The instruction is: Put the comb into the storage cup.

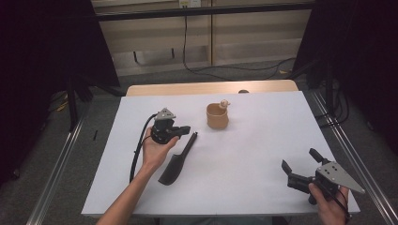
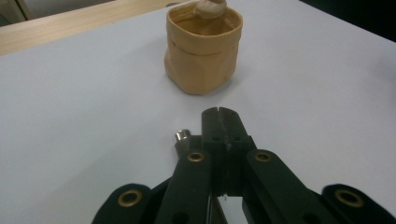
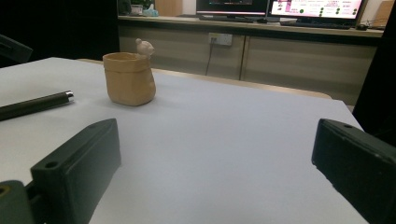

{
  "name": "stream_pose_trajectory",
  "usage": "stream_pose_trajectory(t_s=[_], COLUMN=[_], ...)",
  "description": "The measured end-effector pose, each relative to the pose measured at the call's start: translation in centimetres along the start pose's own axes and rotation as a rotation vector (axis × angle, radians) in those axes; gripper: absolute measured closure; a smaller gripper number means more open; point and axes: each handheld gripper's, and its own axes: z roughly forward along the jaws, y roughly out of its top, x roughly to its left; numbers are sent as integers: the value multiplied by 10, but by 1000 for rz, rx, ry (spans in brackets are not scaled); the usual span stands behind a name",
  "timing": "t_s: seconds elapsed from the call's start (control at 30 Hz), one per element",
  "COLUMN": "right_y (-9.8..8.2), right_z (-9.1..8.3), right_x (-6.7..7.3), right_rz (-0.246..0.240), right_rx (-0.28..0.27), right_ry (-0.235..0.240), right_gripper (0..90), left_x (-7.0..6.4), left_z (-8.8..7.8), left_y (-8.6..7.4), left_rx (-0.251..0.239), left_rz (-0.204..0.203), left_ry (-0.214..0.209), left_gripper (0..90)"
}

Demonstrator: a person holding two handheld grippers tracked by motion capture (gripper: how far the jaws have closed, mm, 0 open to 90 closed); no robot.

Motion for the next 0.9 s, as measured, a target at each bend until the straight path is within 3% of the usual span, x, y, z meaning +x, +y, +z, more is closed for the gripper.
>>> stream_pose_trajectory(t_s=[0.03,0.17,0.5,0.67,0.9], right_y=[0,0,-1,-1,-1], right_z=[-1,0,1,1,0], right_x=[0,0,0,0,0], right_rz=[0,0,-5,-5,-4], right_rx=[-1,0,5,5,5], right_ry=[0,1,4,5,11], right_gripper=[8,8,5,4,3], left_x=[1,5,-2,-11,-4], left_z=[5,14,35,57,67], left_y=[1,1,6,4,-2], left_rx=[38,93,158,257,281], left_rz=[16,24,44,114,92], left_ry=[32,50,21,31,28], left_gripper=[900,900,900,900,900])
